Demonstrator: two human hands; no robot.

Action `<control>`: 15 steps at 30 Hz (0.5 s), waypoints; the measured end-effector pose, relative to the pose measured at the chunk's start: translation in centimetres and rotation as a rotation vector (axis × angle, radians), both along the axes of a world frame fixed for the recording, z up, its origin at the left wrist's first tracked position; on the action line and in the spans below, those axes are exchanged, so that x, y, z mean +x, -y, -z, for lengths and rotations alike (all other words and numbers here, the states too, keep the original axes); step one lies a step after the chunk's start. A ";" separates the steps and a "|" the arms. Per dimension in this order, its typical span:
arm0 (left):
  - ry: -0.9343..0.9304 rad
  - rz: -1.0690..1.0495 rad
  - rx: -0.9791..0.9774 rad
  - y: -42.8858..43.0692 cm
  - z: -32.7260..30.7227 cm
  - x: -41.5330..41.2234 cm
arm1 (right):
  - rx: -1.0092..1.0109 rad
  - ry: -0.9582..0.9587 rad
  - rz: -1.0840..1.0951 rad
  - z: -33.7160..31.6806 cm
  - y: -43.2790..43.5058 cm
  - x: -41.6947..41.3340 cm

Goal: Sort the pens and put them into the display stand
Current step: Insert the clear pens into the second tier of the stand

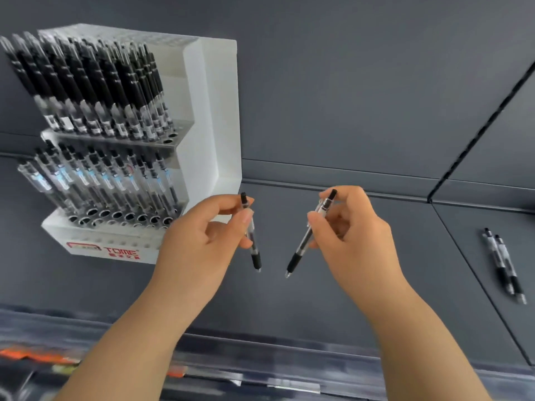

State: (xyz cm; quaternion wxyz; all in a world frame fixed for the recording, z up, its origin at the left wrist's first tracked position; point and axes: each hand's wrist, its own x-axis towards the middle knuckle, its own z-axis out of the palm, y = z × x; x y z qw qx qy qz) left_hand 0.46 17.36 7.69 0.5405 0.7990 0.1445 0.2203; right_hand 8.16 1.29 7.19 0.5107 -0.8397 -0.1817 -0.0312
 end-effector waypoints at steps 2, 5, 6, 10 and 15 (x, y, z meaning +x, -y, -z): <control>0.020 -0.035 0.036 -0.6 -0.6 0.2 | 0.034 0.002 -0.041 -0.6 -0.6 0.6; 0.054 -0.095 0.068 -1.7 -1.3 0.2 | 0.087 0.005 -0.110 -1.2 -2.2 1.0; 0.064 -0.101 0.061 -2.1 -1.4 0.0 | 0.098 0.004 -0.131 -1.4 -2.8 0.9; 0.101 -0.068 0.069 -4.1 -2.2 -0.8 | 0.087 0.075 -0.171 -2.1 -5.3 0.3; 0.156 -0.039 0.179 -8.8 -3.4 -2.4 | 0.122 0.120 -0.168 -3.3 -9.3 -1.0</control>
